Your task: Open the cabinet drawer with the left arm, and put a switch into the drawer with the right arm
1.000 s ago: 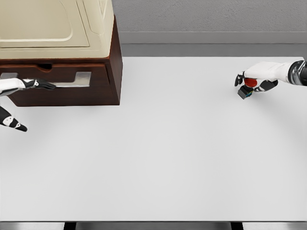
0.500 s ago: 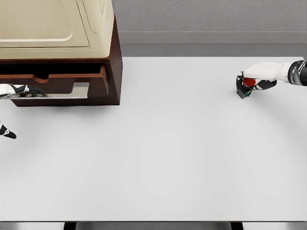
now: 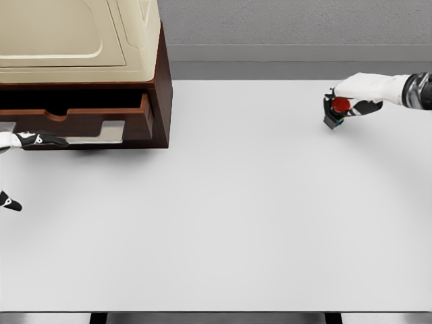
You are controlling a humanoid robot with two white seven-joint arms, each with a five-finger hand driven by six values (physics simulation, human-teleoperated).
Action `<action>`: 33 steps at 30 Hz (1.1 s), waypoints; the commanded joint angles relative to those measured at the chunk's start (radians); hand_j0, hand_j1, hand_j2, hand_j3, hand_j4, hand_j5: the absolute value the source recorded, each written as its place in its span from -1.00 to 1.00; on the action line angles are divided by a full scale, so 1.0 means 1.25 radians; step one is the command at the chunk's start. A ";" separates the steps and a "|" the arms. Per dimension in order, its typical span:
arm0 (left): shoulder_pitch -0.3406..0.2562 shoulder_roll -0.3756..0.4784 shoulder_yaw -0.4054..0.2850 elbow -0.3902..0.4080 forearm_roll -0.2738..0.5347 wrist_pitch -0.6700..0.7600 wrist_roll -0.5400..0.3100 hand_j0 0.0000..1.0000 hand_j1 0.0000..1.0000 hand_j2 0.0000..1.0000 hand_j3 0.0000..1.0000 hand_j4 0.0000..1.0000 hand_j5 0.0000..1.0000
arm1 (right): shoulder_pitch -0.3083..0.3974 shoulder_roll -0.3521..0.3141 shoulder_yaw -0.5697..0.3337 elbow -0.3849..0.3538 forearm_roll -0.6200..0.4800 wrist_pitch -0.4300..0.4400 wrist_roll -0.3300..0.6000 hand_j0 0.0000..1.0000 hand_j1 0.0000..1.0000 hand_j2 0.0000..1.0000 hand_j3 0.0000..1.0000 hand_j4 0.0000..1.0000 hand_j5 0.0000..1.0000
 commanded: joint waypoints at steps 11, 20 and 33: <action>0.016 0.034 0.000 -0.003 0.077 -0.010 -0.034 1.00 1.00 1.00 1.00 1.00 1.00 | 0.001 -0.004 0.057 -0.211 -0.025 0.001 0.000 -0.04 -0.04 -0.04 -0.04 -0.04 -0.04; 0.034 0.035 0.001 -0.003 0.101 -0.010 -0.034 1.00 1.00 1.00 1.00 1.00 1.00 | -0.001 -0.007 0.096 -0.355 -0.066 0.001 0.000 -0.05 -0.05 -0.05 -0.05 -0.05 -0.05; 0.033 0.055 0.015 -0.003 0.160 -0.007 -0.034 1.00 1.00 1.00 1.00 1.00 1.00 | -0.012 0.002 0.104 -0.413 -0.151 0.001 0.000 -0.05 -0.05 -0.05 -0.05 -0.05 -0.05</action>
